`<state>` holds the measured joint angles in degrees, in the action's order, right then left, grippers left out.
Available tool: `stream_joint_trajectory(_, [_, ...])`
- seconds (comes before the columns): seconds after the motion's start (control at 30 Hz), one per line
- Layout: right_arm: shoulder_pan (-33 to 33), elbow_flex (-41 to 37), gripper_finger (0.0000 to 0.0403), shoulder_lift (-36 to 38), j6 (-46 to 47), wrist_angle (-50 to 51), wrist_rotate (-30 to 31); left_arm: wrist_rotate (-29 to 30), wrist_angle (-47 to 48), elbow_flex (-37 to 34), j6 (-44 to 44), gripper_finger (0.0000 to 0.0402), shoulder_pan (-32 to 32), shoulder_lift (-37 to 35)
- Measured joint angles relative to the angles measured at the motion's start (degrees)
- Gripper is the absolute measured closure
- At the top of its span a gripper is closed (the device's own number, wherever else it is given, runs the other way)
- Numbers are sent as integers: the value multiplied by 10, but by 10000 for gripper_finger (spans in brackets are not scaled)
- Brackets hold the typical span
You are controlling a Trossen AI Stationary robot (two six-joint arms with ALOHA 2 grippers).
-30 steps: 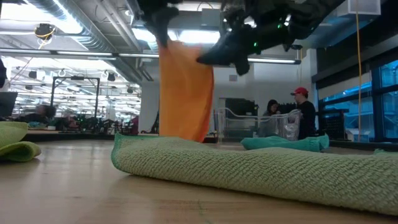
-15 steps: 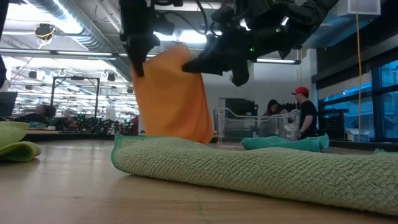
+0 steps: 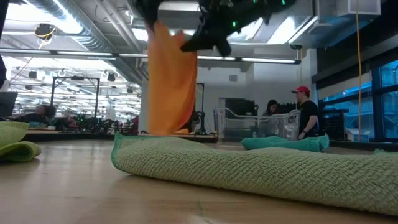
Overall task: Fold microfiber towels
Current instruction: Fold the orange microfiber cloth
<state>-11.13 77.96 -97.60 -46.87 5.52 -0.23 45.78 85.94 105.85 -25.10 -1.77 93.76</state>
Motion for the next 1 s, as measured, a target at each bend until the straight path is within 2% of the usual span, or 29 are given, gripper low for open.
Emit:
stream_joint_trajectory(0.17, [22,83,400,6,48,140,-18,-65,40,60,-8,401,15,0])
stream_joint_trajectory(0.37, [80,90,400,30,134,227,-20,-175,41,58,-37,401,37,0])
stream_joint_trajectory(0.5, [131,90,400,32,246,242,14,-223,41,29,-57,401,60,0])
stream_joint_trajectory(0.63, [183,90,400,33,283,244,49,-241,41,1,-74,401,90,0])
stream_joint_trajectory(0.73, [214,89,400,33,309,235,51,-258,41,-19,-78,401,111,0])
stream_joint_trajectory(1.0, [250,88,400,-18,346,130,52,-293,41,-37,-93,401,151,0])
